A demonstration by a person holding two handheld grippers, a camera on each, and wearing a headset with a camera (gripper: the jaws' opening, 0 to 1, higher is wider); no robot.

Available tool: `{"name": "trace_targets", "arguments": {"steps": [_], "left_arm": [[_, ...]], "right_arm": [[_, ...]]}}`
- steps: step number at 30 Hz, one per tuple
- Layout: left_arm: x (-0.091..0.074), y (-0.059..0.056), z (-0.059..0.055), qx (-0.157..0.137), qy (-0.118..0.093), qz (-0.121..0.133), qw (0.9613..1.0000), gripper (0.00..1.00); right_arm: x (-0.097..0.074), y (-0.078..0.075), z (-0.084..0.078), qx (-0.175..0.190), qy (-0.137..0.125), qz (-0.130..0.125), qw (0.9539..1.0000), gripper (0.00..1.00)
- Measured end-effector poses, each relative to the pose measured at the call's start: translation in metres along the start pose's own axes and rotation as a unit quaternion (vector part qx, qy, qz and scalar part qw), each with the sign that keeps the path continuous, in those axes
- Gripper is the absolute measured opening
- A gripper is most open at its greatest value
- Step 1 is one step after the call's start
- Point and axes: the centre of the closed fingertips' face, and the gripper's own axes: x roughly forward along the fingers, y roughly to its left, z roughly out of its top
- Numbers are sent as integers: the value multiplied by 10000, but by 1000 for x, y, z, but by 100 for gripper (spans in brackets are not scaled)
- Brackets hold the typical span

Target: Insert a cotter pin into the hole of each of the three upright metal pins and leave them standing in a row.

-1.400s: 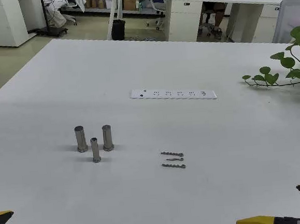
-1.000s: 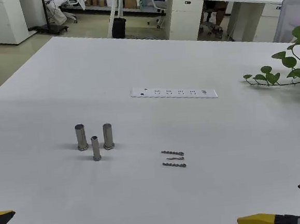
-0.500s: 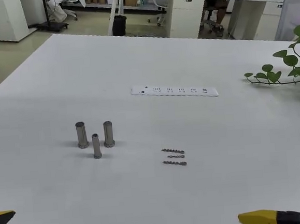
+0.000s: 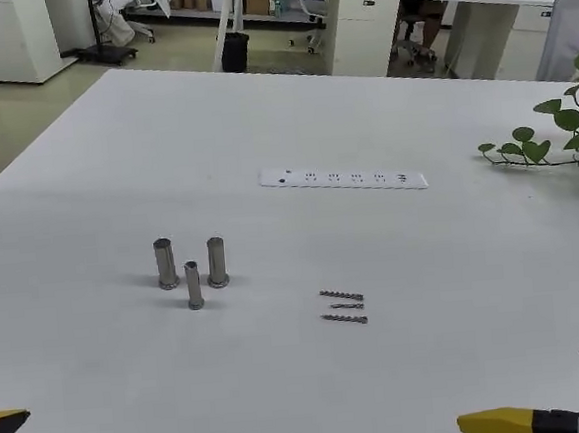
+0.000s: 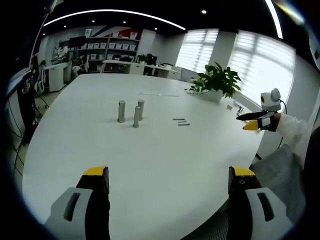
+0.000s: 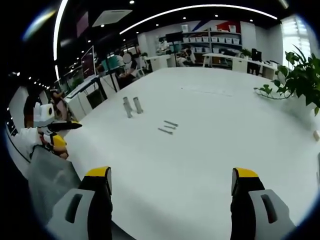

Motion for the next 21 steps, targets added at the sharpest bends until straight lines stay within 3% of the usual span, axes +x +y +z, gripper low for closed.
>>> {"name": "trace_targets", "arguments": {"steps": [21], "left_arm": [[-2, 8, 0, -109, -69, 91, 9999, 99]], "right_arm": [[5, -2, 4, -10, 35, -61, 10000, 97]]}}
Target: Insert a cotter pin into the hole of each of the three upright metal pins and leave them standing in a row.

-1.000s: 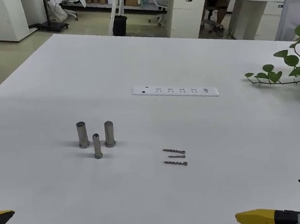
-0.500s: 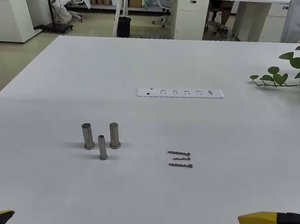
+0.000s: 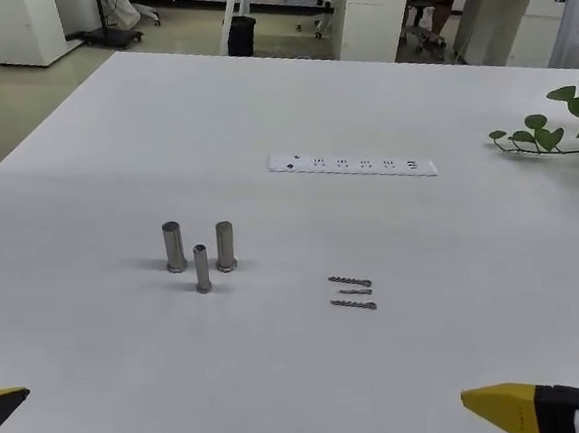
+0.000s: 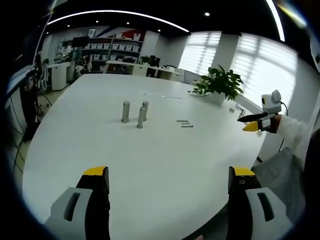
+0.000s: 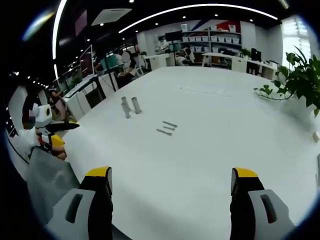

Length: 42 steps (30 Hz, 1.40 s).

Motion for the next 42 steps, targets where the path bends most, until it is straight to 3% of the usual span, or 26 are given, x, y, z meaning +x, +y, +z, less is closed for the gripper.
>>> {"name": "trace_targets", "arguments": {"steps": [7, 16, 22, 36, 42], "left_arm": [[1, 3, -1, -35, 1, 37, 10000, 99], [4, 11, 6, -3, -248, 160, 9996, 99], [8, 12, 2, 12, -142, 145, 9998, 99], [13, 3, -6, -61, -24, -23, 10000, 99], [12, 3, -5, -91, -54, -48, 9999, 99]], "right_arm": [[4, 1, 1, -32, 44, 26, 10000, 97], [10, 3, 4, -67, 78, 69, 9999, 97], [17, 3, 1, -140, 223, 104, 9996, 97], [29, -1, 25, -443, 284, 93, 9986, 96], [41, 1, 46, -627, 252, 162, 9976, 95]]}}
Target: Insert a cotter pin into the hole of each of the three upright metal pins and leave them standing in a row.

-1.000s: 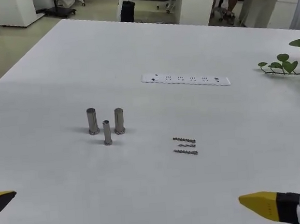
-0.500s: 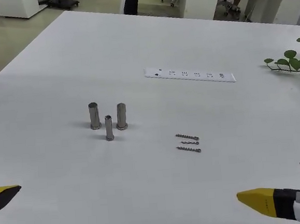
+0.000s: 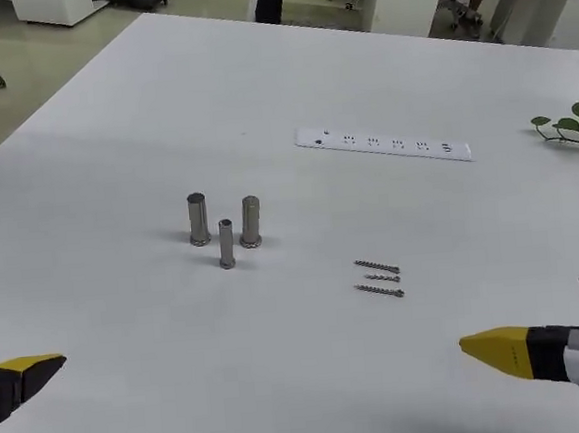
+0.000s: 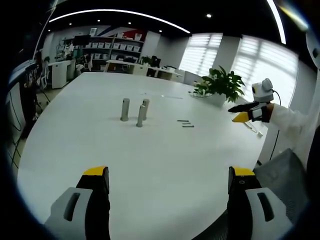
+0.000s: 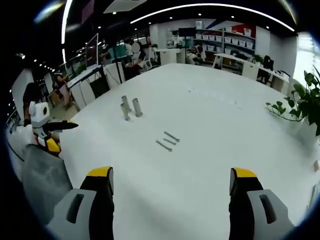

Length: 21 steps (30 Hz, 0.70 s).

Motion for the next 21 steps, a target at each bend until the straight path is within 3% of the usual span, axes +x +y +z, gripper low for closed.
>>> {"name": "trace_targets", "arguments": {"steps": [3, 4, 10, 21], "left_arm": [[-1, 1, 1, -24, -31, 3, 10000, 99], [-1, 1, 1, -42, -33, 10, 10000, 99], [-1, 0, 0, -88, -50, -23, 9999, 96], [-7, 5, 0, -142, -99, 57, 9998, 96]], "right_arm": [[7, 2, 7, -160, 42, 37, 9999, 96], [10, 1, 11, -363, 45, 3, 9993, 96], [28, 10, 19, -480, 232, 213, 9983, 92], [61, 38, 53, -852, 107, 694, 9939, 87]]}}
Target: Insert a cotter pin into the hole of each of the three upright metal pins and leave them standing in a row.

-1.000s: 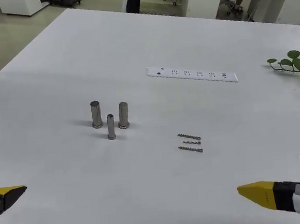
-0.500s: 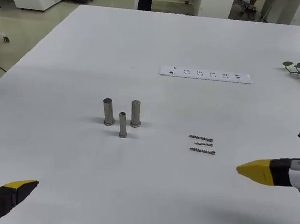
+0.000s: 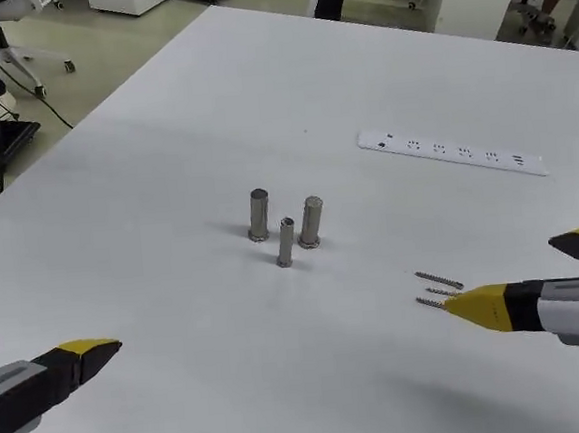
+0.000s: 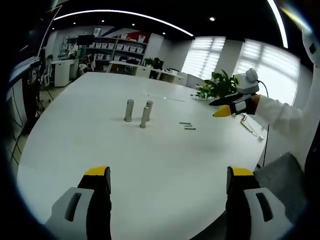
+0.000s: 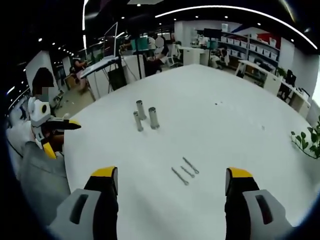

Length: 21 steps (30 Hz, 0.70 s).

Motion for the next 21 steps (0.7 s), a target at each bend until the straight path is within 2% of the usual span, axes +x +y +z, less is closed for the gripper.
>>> {"name": "trace_targets", "arguments": {"steps": [5, 7, 11, 16, 21], "left_arm": [[-4, 0, -1, -32, -17, 15, 10000, 96], [-4, 0, -1, -47, -36, 38, 10000, 96], [-5, 0, -1, -61, -54, 40, 10000, 95], [-6, 0, -2, -101, -13, -2, 9999, 94], [-6, 2, 1, -107, -81, -3, 9999, 93]], "right_arm": [[14, 5, 19, -152, -67, 158, 9997, 85], [21, 0, 27, -292, -151, 231, 9992, 85], [33, -1, 36, -383, -118, 272, 9988, 83], [42, 7, 50, -545, -172, 404, 9976, 78], [52, 14, 59, -696, -95, 526, 9961, 77]]}}
